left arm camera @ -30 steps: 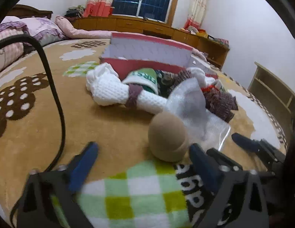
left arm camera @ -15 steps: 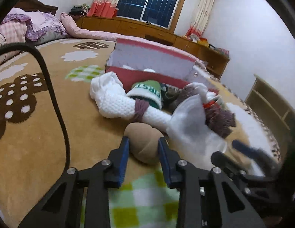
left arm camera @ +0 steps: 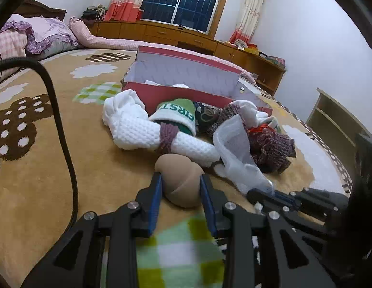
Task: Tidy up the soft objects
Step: 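Grasp the white mesh bag with the right tool while the left tool reaches into the pile, then grasp the green-and-white FIRST sock with the left tool while the right tool lifts the mesh bag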
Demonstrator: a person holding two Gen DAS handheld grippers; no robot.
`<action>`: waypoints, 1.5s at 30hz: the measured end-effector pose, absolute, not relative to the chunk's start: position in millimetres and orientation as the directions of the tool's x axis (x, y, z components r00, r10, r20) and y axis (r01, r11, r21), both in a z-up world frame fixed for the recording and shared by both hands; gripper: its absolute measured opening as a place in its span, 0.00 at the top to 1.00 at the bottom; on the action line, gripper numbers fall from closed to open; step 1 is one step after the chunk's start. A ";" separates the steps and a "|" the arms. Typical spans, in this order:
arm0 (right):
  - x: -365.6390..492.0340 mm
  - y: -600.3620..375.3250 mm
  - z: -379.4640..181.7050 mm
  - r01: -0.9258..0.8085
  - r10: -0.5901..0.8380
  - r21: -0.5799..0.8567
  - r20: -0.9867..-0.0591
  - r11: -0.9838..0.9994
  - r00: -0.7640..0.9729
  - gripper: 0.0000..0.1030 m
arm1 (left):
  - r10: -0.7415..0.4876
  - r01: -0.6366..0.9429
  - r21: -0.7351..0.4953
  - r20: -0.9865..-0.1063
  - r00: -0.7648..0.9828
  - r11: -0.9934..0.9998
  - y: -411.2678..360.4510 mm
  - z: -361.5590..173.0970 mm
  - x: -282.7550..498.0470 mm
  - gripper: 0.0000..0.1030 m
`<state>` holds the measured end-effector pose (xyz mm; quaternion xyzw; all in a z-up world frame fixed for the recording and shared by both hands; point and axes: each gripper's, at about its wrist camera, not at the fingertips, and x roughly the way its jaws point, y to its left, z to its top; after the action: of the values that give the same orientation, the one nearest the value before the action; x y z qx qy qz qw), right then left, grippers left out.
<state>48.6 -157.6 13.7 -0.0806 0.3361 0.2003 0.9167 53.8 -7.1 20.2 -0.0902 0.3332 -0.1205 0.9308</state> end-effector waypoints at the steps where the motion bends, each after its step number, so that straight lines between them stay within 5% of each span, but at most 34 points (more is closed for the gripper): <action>1: 47.3 -159.8 13.6 -0.422 0.327 0.005 -0.641 0.906 0.694 0.95 | -0.284 0.165 -0.247 -0.599 0.749 0.955 -6.9 20.5 54.4 0.68; 7: 36.3 -161.9 15.0 -0.422 0.332 -0.003 -0.611 0.907 0.718 0.95 | -0.272 0.166 -0.226 -0.600 0.752 0.960 -10.3 21.7 53.6 0.68; 14: 32.0 -174.5 28.8 -0.405 0.357 0.042 -0.560 0.914 0.748 0.95 | -0.252 0.176 -0.186 -0.564 0.786 0.967 -8.7 39.3 43.5 0.56; 17: 28.6 -183.4 40.5 -0.401 0.380 0.075 -0.516 0.913 0.768 0.95 | -0.272 0.163 -0.242 -0.540 0.797 0.956 0.9 46.9 48.8 0.39; 26: 20.6 -184.7 51.6 -0.421 0.406 0.081 -0.478 0.903 0.779 0.95 | -0.316 0.221 -0.230 -0.583 0.749 0.948 -3.9 53.9 75.7 0.36; 31: 23.9 -184.8 49.3 -0.417 0.404 0.089 -0.491 0.905 0.772 0.95 | -0.243 0.172 -0.171 -0.651 0.719 0.970 -9.4 36.3 91.6 0.36; 41: 26.5 -187.5 49.2 -0.410 0.408 0.112 -0.497 0.905 0.766 0.95 | -0.343 0.263 -0.221 -0.554 0.759 0.939 -9.1 74.2 90.1 0.35; 45: 27.8 -195.2 52.1 -0.382 0.399 0.138 -0.483 0.914 0.779 0.95 | -0.346 0.295 -0.187 -0.600 0.721 0.937 -19.1 72.0 127.4 0.35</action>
<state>27.8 -195.2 52.1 0.0162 0.2597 0.2070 0.9431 127.4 -19.1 72.0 -0.0389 0.3312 -0.1728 0.9268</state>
